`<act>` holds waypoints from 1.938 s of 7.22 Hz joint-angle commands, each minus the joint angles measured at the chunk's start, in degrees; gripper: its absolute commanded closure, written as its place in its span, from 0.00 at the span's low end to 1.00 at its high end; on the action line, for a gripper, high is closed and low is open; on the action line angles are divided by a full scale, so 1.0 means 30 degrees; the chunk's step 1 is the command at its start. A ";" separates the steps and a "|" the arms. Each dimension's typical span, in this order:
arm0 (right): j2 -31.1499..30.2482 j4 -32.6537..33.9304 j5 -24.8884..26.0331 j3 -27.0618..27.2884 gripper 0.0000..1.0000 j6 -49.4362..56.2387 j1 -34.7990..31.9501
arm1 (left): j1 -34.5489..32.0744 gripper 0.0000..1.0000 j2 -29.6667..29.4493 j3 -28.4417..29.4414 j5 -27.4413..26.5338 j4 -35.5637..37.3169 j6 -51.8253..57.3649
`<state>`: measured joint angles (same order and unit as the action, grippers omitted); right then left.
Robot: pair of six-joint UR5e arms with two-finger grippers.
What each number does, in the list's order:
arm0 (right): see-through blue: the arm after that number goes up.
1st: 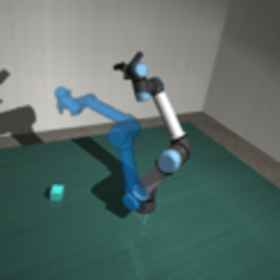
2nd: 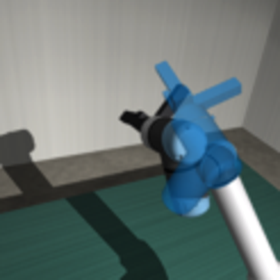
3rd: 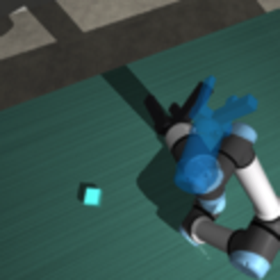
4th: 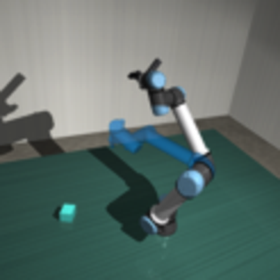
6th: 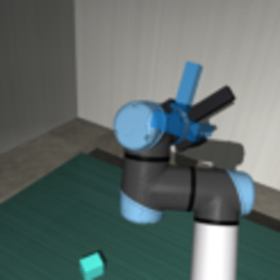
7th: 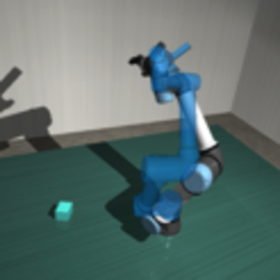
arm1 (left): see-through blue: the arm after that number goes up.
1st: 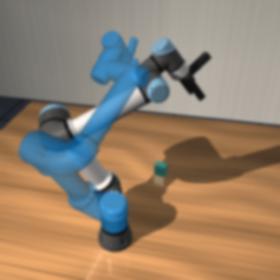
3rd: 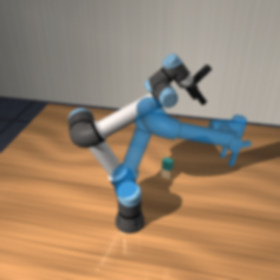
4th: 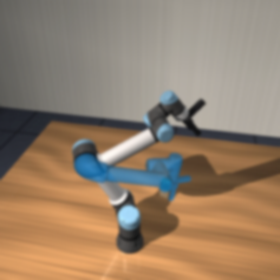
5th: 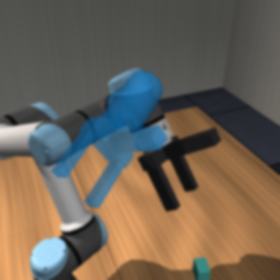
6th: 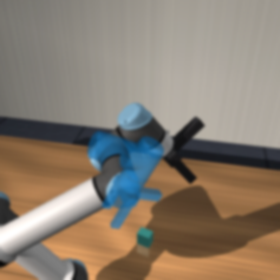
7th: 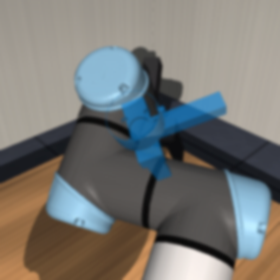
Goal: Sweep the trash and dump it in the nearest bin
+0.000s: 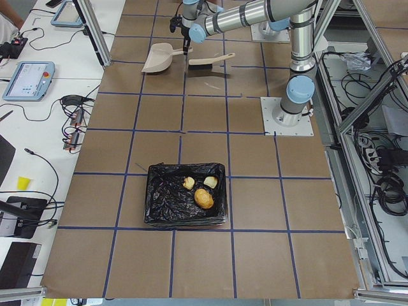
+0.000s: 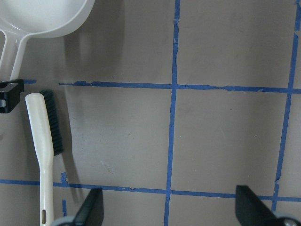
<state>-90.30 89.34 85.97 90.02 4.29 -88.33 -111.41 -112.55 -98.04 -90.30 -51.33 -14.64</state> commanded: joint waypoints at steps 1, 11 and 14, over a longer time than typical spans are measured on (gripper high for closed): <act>-0.0249 0.0103 -0.0063 -0.0327 0.00 0.0035 -0.0030 | -0.0012 0.88 -0.0158 -0.0075 0.0013 0.0088 -0.0072; -0.1131 0.0015 -0.0065 -0.0125 0.00 0.0211 -0.0089 | 0.3730 0.00 0.5338 0.0364 -0.0220 -0.7598 0.2518; -0.1101 0.0045 -0.0211 -0.0096 0.00 0.0211 -0.0089 | 0.6134 0.00 0.7835 0.1763 -0.0250 -1.2258 0.5629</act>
<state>-93.62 89.44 85.39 89.73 4.90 -88.59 -95.75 -91.67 -95.11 -91.01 -81.94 -1.82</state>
